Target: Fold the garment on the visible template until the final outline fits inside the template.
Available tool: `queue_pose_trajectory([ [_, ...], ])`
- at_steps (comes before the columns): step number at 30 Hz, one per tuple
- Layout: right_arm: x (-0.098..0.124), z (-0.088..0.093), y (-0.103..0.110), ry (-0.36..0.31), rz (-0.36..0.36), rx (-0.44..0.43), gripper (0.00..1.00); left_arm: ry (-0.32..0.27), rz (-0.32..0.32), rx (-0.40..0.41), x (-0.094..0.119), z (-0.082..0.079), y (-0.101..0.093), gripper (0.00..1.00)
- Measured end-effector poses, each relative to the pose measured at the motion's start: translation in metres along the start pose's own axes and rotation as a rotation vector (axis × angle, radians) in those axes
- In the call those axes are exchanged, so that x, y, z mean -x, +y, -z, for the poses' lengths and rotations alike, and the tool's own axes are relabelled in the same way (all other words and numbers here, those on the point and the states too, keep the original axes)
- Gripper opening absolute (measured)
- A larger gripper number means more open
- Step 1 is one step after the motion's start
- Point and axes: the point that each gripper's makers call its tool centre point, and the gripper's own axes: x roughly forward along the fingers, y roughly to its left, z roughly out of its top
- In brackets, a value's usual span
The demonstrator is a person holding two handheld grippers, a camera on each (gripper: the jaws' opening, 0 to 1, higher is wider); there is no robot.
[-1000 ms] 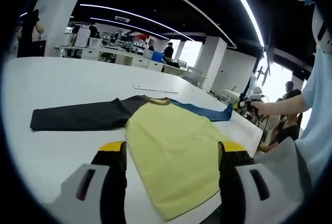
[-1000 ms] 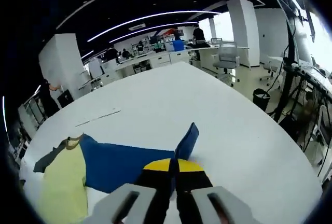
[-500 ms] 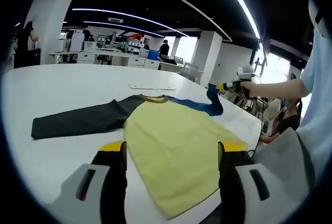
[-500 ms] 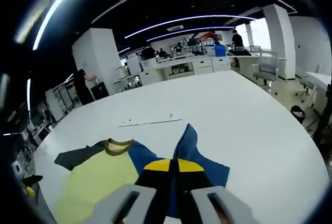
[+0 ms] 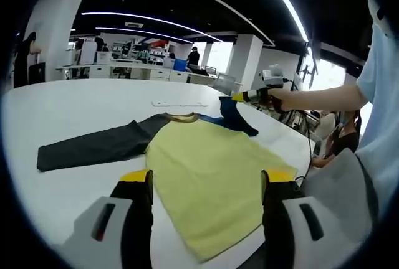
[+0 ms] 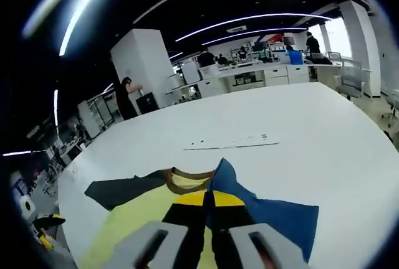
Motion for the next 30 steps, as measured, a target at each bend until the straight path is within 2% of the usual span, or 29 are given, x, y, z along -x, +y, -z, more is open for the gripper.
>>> queue_pose_trajectory([
  [7, -0.026, -0.002, 0.05, -0.009, -0.069, -0.004, 0.0, 0.013, 0.008, -0.006, -0.002, 0.003, -0.002, 0.68],
  [15, -0.061, 0.014, 0.103, 0.036, -0.127, 0.043, 0.0, 0.018, 0.001, 0.003, -0.001, 0.005, 0.001, 0.67],
  [24, -0.073, 0.019, 0.155, 0.05, -0.206, 0.105, 0.0, 0.024, 0.002, 0.008, -0.001, 0.007, 0.003, 0.67],
  [27, -0.076, 0.021, 0.171, 0.06, -0.229, 0.154, 0.0, 0.025, 0.005, 0.01, -0.001, 0.008, 0.003, 0.66],
  [30, -0.082, 0.029, 0.186, 0.075, -0.256, 0.166, 0.0, 0.031, 0.007, 0.014, -0.002, 0.01, 0.003, 0.66],
])
